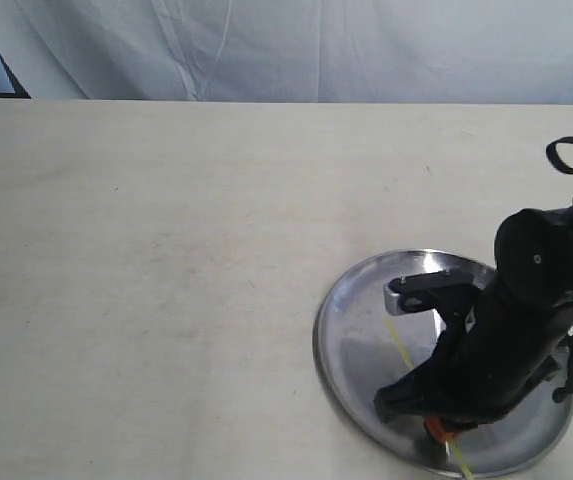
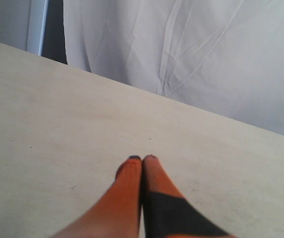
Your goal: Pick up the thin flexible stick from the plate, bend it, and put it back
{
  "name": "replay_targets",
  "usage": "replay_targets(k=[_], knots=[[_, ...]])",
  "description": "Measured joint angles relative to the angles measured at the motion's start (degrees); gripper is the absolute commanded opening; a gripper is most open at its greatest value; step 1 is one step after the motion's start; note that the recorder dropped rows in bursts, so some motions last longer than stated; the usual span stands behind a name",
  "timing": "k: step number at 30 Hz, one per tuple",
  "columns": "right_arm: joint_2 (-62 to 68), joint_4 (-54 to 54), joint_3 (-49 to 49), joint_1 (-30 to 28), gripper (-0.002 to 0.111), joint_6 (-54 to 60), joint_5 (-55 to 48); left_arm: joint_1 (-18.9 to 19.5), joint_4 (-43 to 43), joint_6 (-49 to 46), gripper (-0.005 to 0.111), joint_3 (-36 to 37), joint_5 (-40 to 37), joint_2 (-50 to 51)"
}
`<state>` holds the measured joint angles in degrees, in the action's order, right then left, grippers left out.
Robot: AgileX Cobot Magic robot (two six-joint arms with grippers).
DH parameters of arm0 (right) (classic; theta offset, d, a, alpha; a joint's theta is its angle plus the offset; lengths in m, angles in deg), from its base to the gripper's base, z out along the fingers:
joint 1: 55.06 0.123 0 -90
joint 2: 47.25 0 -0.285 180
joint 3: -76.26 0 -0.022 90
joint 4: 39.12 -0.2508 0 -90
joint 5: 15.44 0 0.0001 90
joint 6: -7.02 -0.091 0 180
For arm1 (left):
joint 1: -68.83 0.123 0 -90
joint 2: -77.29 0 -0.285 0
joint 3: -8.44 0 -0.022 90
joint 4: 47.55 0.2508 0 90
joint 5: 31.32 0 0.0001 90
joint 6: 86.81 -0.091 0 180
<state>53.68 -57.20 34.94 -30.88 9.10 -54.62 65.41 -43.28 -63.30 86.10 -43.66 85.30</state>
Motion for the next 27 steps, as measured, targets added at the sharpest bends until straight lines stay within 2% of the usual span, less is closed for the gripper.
replay_targets(k=[14, 20, 27], knots=[[-22.5, 0.0, -0.1, 0.0, -0.001, 1.5, -1.1, 0.0, 0.0, 0.0, 0.000, 0.0, 0.0, 0.0], [-30.2, -6.1, -0.1, 0.0, -0.001, 7.2, -4.8, 0.0, 0.0, 0.0, 0.000, 0.0, 0.0, 0.0], [-37.3, -9.6, -0.1, 0.0, -0.001, 8.6, -7.2, 0.0, 0.4, 0.0, 0.000, 0.0, 0.8, 0.0]])
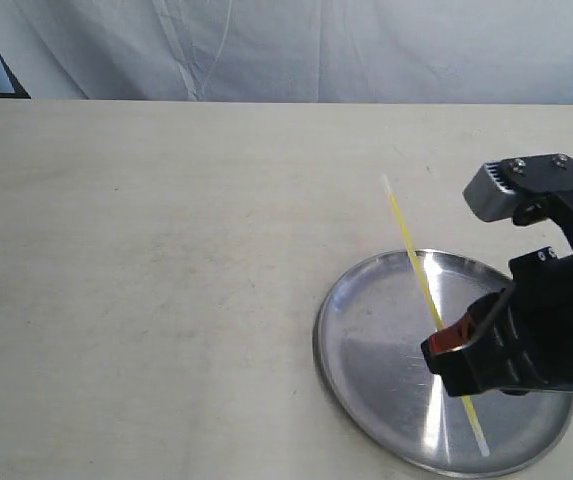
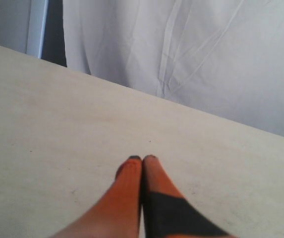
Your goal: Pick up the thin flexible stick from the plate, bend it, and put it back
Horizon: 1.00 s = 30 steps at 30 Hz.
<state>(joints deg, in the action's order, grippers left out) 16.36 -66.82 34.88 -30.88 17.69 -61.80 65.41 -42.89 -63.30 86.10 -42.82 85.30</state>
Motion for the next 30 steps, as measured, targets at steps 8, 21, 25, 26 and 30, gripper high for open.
replay_targets(k=[8, 21, 25, 26, 30], knots=[[-7.0, -5.3, 0.0, 0.0, -0.001, 0.0, -3.7, 0.0, -19.2, 13.7, 0.000, -0.4, 14.9, 0.0], [-13.0, -10.3, -0.4, 0.0, -0.001, 0.0, -5.3, 0.0, -52.8, -21.0, 0.000, -4.0, -9.2, 0.0], [-13.0, -10.3, -0.5, 0.0, -0.001, 0.3, -5.4, 0.0, -81.2, -53.2, 0.000, -4.2, -18.1, 0.0], [-13.0, -10.2, -0.5, 0.0, -0.001, 0.7, -5.5, 0.0, -87.7, -60.2, 0.000, -4.3, -20.5, 0.3], [-13.0, -10.3, -0.5, 0.0, -0.001, 4.0, -6.5, 0.0, -102.5, -76.6, 0.000, -5.4, -29.7, 7.7]])
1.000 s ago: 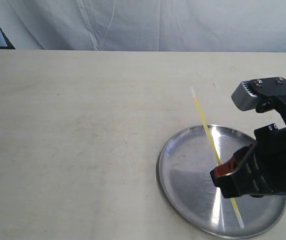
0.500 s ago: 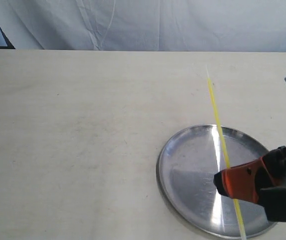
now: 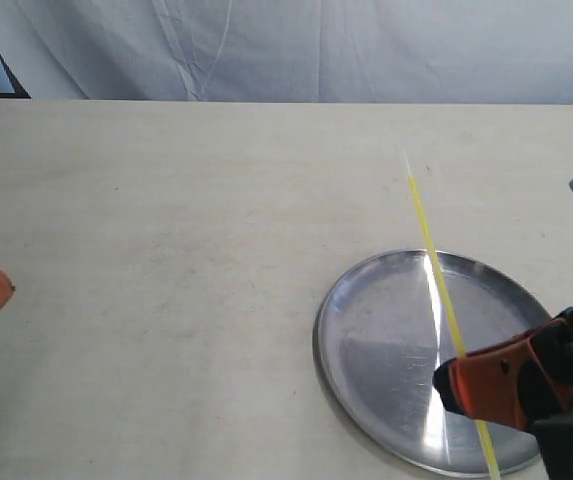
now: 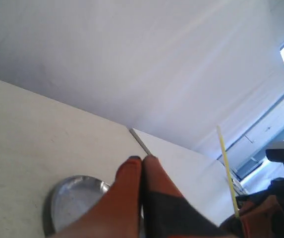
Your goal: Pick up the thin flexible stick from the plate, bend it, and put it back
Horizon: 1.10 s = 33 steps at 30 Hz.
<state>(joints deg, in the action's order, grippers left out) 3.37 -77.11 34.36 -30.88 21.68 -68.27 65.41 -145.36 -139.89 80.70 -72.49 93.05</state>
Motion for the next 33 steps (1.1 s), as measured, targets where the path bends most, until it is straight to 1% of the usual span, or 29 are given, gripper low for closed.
replay_targets(k=[3, 5, 7, 9, 11, 15, 18, 20, 22, 24, 25, 26, 28, 30, 33], knots=[[0.0, -3.7, -0.7, 0.0, -0.001, 5.2, -0.6, 0.0, -1.1, -1.2, 0.000, -2.7, -5.5, 6.3], [0.0, -9.4, -1.9, 0.0, -0.001, 9.8, -0.8, 0.0, -1.1, -1.2, 0.000, -6.4, -9.9, 10.7], [0.0, -16.8, -4.0, 0.0, -0.001, 15.9, -0.8, 0.0, -1.1, 0.5, 0.000, -12.3, -14.6, 16.5], [0.0, -21.5, -5.3, 0.0, -0.001, 21.1, -0.1, 0.0, -1.1, 1.1, 0.000, -16.6, -15.4, 21.1], [0.0, -23.7, -5.7, 0.0, -0.001, 23.4, 0.9, 0.0, -1.2, 1.3, 0.000, -20.0, -15.1, 25.5], [0.0, -27.3, -5.8, 0.0, -0.001, 25.2, 2.6, -0.9, -1.2, 1.5, 0.001, -21.8, -16.9, 30.9], [0.1, -32.2, -5.8, 0.0, -0.001, 27.6, 2.9, -3.6, -1.2, 0.6, 0.006, -21.9, -19.4, 34.6], [0.7, -34.8, -5.8, 0.0, -0.001, 28.3, 3.2, -5.9, -1.2, 0.4, 0.013, -21.9, -21.6, 37.8], [1.7, -35.9, -5.8, 0.0, -0.001, 28.8, 3.2, -8.5, -1.2, 0.3, 0.023, -21.9, -23.2, 41.2], [3.4, -36.3, -5.8, 0.0, -0.001, 29.0, 3.2, -11.1, -1.2, 0.3, 0.037, -22.3, -23.7, 44.2], [4.2, -36.4, -5.8, 0.0, -0.001, 29.0, 3.2, -12.5, -1.2, 0.3, 0.041, -22.6, -23.8, 45.7], [5.1, -36.5, -5.8, 0.0, -0.001, 29.3, 3.2, -13.9, -1.2, 0.3, 0.048, -22.8, -23.8, 46.7], [6.7, -36.5, -5.8, 0.0, -0.001, 29.9, 3.2, -16.6, -1.2, 0.3, 0.057, -23.7, -22.2, 49.1], [8.3, -36.9, -5.9, 0.0, -0.001, 30.7, 3.0, -18.9, -1.2, 0.3, 0.060, -24.7, -19.8, 51.0], [10.2, -36.9, -5.9, 0.0, -0.001, 31.6, 2.3, -21.8, -1.2, 0.3, 0.060, -26.6, -15.8, 53.6]])
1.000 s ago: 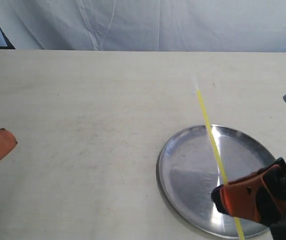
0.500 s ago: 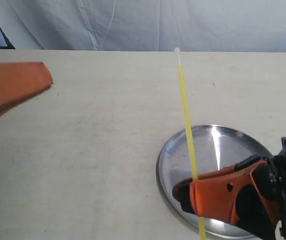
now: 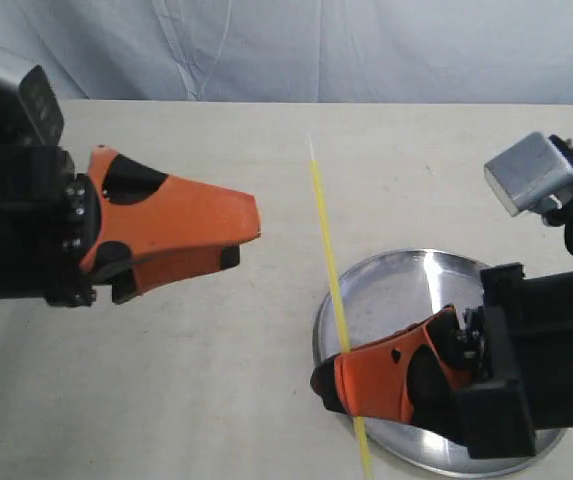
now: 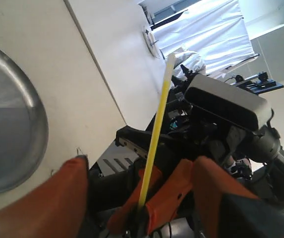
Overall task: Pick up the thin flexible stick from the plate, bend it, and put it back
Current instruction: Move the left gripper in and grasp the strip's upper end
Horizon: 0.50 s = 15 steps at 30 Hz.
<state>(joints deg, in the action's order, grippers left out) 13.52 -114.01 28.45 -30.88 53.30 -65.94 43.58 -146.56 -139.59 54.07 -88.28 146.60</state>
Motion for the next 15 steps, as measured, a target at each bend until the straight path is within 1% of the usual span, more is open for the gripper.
replay_targets(k=[4, 10, 13, 15], knots=[[1.6, -1.7, 0.0, 0.0, -0.001, 3.1, -0.7, -2.7, 0.0, -1.9, 0.060, -3.3, 2.7, 3.1], [1.9, -3.4, 0.0, 0.0, -0.001, 5.9, -1.7, -4.7, 0.0, -4.8, 0.060, -8.1, 6.4, 7.6], [2.0, -3.4, 0.0, 0.0, -0.001, 6.3, -1.9, -5.6, 0.0, -5.8, 0.060, -9.3, 6.8, 9.6], [2.0, -3.4, 0.0, 0.0, -0.001, 6.4, -2.1, -6.1, 0.0, -5.9, 0.055, -10.3, 6.9, 11.1]])
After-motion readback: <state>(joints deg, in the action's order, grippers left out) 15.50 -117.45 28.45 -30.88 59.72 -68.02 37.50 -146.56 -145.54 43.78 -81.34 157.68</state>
